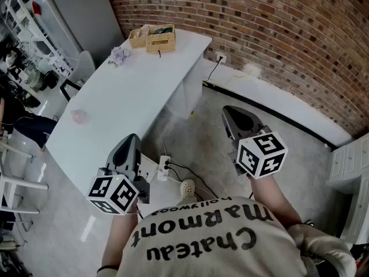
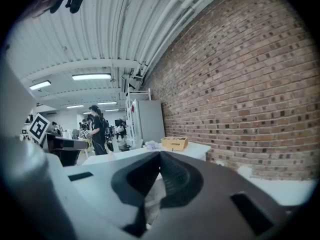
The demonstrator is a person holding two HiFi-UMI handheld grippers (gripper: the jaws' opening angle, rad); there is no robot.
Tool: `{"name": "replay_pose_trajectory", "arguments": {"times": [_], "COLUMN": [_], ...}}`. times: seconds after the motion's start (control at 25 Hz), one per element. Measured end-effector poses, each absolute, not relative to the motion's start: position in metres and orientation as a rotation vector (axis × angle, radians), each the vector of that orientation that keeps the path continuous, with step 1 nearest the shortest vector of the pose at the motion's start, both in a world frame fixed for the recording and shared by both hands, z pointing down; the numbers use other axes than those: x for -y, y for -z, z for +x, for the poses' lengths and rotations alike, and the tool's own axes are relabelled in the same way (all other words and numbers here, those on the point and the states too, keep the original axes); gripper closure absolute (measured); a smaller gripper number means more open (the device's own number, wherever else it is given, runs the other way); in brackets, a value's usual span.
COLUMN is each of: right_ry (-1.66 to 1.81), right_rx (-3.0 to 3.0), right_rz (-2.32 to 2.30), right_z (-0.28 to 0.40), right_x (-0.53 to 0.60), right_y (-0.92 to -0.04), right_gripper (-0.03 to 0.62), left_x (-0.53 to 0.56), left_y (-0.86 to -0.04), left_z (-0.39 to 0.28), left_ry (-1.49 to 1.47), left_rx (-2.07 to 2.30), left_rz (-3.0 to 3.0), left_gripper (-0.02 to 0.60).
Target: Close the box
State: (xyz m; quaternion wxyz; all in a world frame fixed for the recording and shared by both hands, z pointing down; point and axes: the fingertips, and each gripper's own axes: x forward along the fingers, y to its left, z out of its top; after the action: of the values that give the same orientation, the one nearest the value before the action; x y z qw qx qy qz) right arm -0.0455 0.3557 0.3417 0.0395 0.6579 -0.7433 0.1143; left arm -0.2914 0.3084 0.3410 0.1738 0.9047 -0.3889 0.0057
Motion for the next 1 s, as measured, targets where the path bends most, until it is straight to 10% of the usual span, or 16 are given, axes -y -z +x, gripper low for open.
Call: {"name": "replay_pose_trajectory", "arguments": {"times": [1.0], "right_ry": [-0.54], "right_rx": [2.116], "right_rz": [2.155], "right_z": [-0.046], "right_x": [-0.187], "right_y": [-0.365], "right_gripper": [0.591], "left_x": [-0.101], "left_y": [-0.373], "left_z": [-0.303], "left_ry": [-0.068], "left_rx": [0.996], "left_rz": [2.545], "left_gripper": [0.58]}}
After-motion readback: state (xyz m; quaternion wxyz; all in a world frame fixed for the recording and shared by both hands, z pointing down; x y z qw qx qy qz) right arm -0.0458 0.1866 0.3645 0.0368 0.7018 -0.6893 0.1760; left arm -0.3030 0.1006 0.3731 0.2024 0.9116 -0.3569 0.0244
